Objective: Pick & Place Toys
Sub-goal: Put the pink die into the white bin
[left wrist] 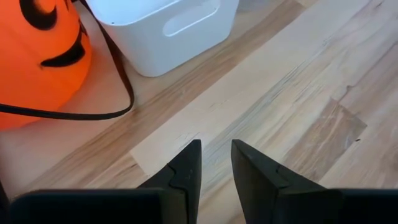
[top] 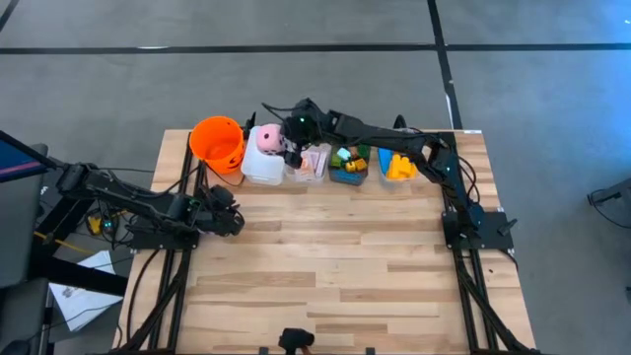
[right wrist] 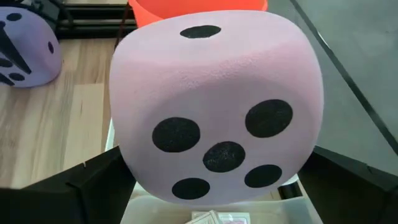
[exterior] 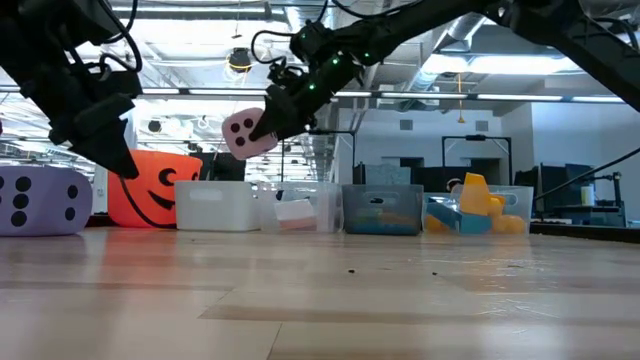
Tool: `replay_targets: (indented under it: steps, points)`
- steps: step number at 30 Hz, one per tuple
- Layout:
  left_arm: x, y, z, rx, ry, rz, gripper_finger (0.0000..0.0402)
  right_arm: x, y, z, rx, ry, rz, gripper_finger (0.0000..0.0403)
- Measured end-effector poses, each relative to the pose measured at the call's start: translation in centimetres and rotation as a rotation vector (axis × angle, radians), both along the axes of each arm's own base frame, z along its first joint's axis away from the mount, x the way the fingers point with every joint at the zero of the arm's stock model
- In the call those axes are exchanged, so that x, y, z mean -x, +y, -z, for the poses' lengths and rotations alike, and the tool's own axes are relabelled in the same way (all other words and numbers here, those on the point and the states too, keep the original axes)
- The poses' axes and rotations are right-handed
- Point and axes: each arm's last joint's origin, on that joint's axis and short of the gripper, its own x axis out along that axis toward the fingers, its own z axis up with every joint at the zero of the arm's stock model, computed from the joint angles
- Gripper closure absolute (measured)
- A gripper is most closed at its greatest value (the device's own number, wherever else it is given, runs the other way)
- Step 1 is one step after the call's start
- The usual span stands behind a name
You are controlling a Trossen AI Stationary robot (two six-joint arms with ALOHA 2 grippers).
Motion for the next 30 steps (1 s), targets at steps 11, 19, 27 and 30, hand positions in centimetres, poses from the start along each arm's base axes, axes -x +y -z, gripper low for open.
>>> replay_targets:
  steps: [11,19,27,30]
  points:
    - [-0.2,0.0,-0.1,0.006,-0.024,0.001,0.0321,0.5,-1.1,-0.2,-0.071,-0.016,0.017,0.0003]
    - [-1.2,0.3,-1.5,-0.261,-0.159,-0.056,0.0321,-0.4,0.6,-0.4,-0.049,-0.036,-0.034,0.0003]
    - [-3.0,0.0,-4.2,-0.473,-0.274,-0.034,0.0321,-0.8,1.4,-0.5,-0.045,-0.041,-0.051,0.0003]
    - [-3.6,0.1,-6.0,-0.595,-0.307,-0.079,0.0321,-1.1,1.2,0.2,-0.048,-0.047,-0.045,0.0003]
